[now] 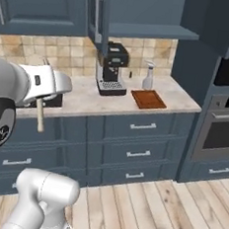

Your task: Grab the spray bottle from the cabinet, then place it next to the cutting board for sanitizing. Then grab the dish brush from the countertop next to the sink and place it next to the cutting board.

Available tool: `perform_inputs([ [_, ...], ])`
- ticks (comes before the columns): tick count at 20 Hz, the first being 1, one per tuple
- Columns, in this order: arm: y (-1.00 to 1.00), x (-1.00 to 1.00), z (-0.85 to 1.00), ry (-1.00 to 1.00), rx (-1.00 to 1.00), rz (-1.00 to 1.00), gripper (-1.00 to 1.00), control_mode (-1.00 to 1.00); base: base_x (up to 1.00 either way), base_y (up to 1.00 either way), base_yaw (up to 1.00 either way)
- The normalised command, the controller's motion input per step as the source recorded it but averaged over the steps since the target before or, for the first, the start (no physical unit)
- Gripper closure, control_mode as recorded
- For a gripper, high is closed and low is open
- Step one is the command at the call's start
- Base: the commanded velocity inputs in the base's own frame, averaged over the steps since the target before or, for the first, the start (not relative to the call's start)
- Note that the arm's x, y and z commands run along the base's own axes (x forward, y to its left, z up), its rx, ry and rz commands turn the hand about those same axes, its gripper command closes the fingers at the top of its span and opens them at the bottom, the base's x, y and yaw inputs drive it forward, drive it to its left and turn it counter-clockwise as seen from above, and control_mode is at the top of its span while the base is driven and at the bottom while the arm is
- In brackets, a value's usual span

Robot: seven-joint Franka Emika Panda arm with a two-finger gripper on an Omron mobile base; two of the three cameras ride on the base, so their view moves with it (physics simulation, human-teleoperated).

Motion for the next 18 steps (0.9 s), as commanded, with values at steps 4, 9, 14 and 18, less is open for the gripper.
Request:
perform_inputs([
  [4,0.00,0.00,0.00,0.00,0.00,0.00,1.00,1.00,0.84,-1.00,0.35],
  [9,0.00,0.00,0.00,0.00,0.00,0.00,1.00,1.00,0.23,-0.99,0.37],
  [14,0.00,0.00,0.00,0.00,0.00,0.00,1.00,1.00,0.89,-0.47,0.32],
  [18,0.00,0.00,0.00,0.00,0.00,0.00,1.00,1.00,1.00,0.00,0.17],
])
